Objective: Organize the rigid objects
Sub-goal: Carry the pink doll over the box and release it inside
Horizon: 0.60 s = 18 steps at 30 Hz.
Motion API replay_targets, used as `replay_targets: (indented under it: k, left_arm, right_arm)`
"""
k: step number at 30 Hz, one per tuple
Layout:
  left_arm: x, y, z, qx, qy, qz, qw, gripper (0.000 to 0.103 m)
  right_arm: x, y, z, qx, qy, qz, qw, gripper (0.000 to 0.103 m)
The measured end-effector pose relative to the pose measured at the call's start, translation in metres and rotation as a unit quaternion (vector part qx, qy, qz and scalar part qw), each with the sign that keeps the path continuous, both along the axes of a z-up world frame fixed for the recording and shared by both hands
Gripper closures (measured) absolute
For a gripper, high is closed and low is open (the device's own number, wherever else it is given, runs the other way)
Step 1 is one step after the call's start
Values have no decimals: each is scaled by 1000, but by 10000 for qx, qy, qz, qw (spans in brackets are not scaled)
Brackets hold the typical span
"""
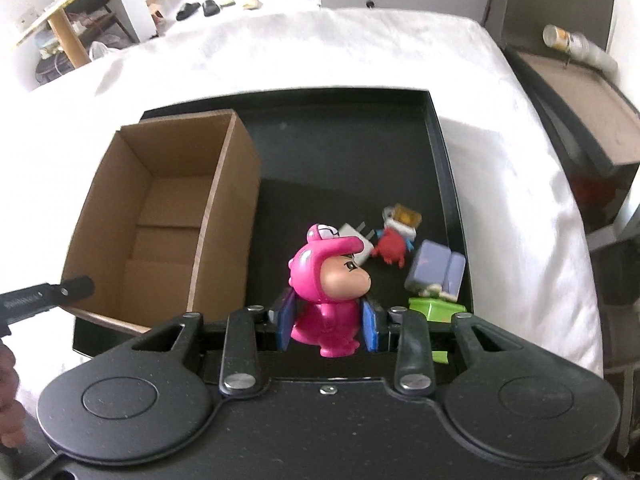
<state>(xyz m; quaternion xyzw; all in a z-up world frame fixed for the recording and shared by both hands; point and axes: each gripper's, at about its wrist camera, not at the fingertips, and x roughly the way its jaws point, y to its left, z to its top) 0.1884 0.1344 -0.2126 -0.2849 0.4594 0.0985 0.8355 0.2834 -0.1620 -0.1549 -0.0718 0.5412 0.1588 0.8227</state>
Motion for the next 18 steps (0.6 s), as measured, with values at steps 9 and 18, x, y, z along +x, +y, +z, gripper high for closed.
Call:
replay_targets:
  k: [9, 18]
  left_arm:
    - [-1, 2, 0, -70, -11, 19, 10000, 81]
    - [1, 3, -2, -141, -4, 37, 9999, 81]
  right_arm:
    - [10, 23, 18, 63, -333, 210, 9992, 69]
    - [17, 46, 25, 168, -468, 400, 9980, 69]
